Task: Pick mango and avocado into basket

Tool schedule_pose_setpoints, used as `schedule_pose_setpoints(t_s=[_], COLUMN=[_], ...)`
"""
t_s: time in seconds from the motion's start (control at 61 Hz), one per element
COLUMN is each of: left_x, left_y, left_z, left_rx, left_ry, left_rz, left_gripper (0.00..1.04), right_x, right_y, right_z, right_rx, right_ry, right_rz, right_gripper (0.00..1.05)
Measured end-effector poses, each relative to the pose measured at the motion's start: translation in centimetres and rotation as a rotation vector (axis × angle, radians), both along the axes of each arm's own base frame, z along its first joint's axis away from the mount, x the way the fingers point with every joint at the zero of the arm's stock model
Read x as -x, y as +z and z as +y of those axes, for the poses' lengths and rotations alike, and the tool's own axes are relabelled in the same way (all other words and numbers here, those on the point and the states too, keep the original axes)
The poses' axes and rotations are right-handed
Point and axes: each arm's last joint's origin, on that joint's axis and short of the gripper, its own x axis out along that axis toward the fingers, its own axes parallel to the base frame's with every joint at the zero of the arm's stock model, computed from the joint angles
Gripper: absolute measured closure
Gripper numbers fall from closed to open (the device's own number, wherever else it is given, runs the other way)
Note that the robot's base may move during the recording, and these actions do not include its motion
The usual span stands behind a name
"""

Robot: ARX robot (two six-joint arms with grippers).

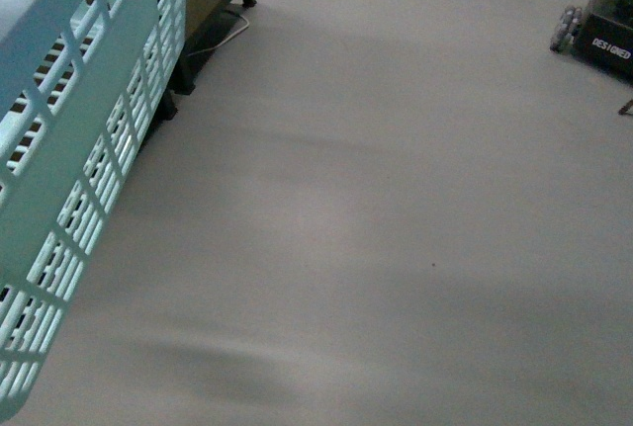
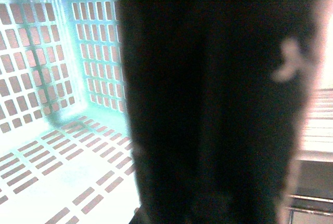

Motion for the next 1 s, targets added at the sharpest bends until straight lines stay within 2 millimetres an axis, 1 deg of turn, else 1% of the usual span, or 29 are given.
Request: schedule_pose_setpoints(t_s=[1.0], left_x=[0.02], left_y=[0.12], left_z=[0.01], left_rx=[0.001], left_ry=[0.002], left_rz=[-0.004], left_gripper=[0.99], right_x=[0.0], right_y=[0.0], right_z=[0.0], right_rx=[0.0], right_ry=[0.0], right_rz=[0.0], right_gripper=[0.08])
